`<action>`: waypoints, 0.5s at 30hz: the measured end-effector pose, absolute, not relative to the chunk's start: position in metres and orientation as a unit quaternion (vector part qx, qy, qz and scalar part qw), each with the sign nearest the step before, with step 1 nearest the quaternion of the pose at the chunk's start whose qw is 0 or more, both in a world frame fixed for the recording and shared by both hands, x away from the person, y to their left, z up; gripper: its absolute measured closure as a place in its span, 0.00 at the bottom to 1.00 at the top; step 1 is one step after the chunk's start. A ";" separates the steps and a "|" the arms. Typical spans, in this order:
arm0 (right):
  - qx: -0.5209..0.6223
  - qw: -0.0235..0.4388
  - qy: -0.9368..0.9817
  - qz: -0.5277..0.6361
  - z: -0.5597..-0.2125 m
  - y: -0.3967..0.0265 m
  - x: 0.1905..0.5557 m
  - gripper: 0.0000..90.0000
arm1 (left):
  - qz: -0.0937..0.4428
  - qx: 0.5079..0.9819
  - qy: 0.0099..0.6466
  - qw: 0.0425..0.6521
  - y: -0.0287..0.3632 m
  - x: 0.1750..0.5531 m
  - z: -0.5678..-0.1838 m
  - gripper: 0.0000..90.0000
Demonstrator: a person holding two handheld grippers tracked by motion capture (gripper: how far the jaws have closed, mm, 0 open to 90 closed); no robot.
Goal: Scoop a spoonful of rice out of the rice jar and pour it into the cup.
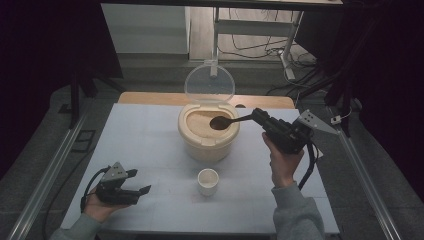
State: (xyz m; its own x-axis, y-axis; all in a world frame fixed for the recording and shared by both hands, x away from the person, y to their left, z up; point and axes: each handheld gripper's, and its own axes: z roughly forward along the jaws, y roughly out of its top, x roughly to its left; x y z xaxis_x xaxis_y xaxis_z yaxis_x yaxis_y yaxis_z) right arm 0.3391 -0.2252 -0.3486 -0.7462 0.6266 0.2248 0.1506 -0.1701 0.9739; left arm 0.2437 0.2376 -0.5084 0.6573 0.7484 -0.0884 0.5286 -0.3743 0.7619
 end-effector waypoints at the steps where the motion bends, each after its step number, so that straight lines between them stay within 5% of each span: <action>1: 0.316 0.179 0.629 0.687 -0.347 -0.221 0.344 0.92 | 0.136 0.817 0.390 0.401 0.238 0.244 -0.508 0.24; 15: 0.349 0.228 0.651 0.634 -0.356 -0.206 0.372 0.92 | 0.128 0.819 0.388 0.403 0.238 0.248 -0.511 0.24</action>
State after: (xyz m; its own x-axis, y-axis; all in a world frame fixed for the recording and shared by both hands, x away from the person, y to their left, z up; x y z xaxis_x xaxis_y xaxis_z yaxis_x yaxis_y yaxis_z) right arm 0.3724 -0.2055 -0.3559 -0.6527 0.7437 0.1445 0.1646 -0.0470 0.9852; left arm 0.2478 0.2376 -0.5105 0.6656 0.7390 -0.1040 0.5328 -0.3729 0.7596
